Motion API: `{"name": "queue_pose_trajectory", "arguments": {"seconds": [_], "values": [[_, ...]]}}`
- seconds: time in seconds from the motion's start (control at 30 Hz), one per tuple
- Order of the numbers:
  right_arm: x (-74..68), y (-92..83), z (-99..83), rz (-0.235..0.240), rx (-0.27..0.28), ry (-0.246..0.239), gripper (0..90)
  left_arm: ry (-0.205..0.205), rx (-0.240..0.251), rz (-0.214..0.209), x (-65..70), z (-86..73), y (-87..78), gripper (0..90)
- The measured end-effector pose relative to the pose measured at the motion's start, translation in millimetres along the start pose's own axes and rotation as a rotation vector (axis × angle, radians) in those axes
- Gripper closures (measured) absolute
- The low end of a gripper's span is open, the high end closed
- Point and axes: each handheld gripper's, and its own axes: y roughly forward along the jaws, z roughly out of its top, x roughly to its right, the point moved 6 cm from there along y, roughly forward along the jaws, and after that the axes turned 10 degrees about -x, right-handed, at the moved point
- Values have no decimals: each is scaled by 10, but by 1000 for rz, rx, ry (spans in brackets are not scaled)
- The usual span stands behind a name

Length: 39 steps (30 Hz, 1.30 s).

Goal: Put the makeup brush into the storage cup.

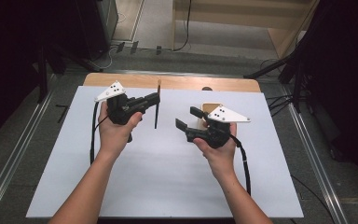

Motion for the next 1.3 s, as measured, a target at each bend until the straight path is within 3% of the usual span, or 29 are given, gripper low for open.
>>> {"name": "queue_pose_trajectory", "arguments": {"seconds": [0.17, 0.57, 0.9, 1.3], "values": [[-42, 85, 55, 23, -7, -9, 376, 4, 2, -6, 38, 1, 35, 854], [-87, 259, 103, 29, -35, 2, 520, 13, 0, -21, 111, -2, 100, 854], [-110, 371, 109, 97, -48, 34, 641, 16, 4, -30, 151, -2, 127, 854], [-108, 465, 128, 93, -65, 63, 711, 27, 2, -34, 183, -5, 131, 854]]}}
